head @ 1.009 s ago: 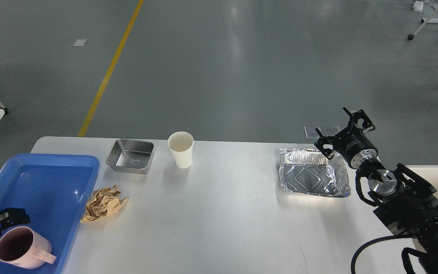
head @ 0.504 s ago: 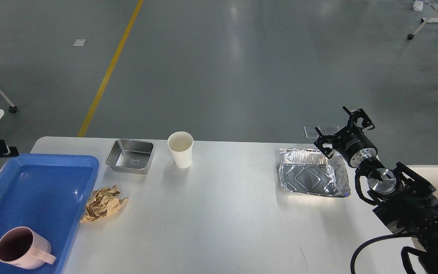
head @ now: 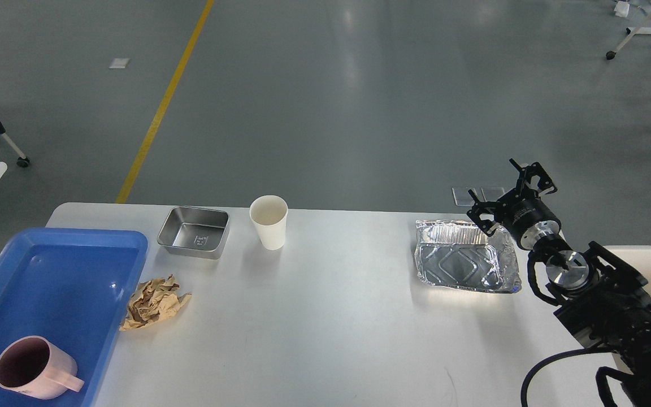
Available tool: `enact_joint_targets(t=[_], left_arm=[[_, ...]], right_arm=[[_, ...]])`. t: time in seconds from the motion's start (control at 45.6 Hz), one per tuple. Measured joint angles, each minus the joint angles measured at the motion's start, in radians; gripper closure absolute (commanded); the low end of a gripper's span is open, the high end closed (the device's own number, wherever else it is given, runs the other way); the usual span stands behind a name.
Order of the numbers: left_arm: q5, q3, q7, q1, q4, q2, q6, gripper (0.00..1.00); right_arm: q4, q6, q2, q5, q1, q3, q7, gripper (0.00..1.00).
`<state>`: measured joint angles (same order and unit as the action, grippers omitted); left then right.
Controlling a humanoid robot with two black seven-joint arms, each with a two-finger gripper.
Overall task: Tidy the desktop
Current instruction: 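Move the left gripper toward the small steel tray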
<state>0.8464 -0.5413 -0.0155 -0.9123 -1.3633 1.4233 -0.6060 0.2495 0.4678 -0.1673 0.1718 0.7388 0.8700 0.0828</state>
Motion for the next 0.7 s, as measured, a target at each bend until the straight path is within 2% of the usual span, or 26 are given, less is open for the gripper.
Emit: enact_joint_targets(t=[0.197, 0.351, 0.526, 0.702], left_arm=[[-0.001, 0.017, -0.017, 0.004, 0.058, -0.059, 0.036, 0.18], [0.011, 0.04, -0.035, 0.016, 0.142, -0.182, 0.08, 0.18], [0.017, 0.102, -0.092, 0.017, 0.261, -0.349, 0.156, 0.18], [0.02, 0.158, -0.109, 0.011, 0.397, -0.523, 0.192, 0.18]], right_arm=[[0.0, -0.001, 0.0, -0.001, 0.0, -0.001, 0.0, 0.0], [0.001, -0.002, 0.0, -0.001, 0.0, -0.02, 0.0, 0.0], [0.001, -0.004, 0.002, 0.0, 0.0, -0.026, 0.0, 0.0], [0.0, -0.005, 0.002, 0.0, 0.0, -0.027, 0.0, 0.0]])
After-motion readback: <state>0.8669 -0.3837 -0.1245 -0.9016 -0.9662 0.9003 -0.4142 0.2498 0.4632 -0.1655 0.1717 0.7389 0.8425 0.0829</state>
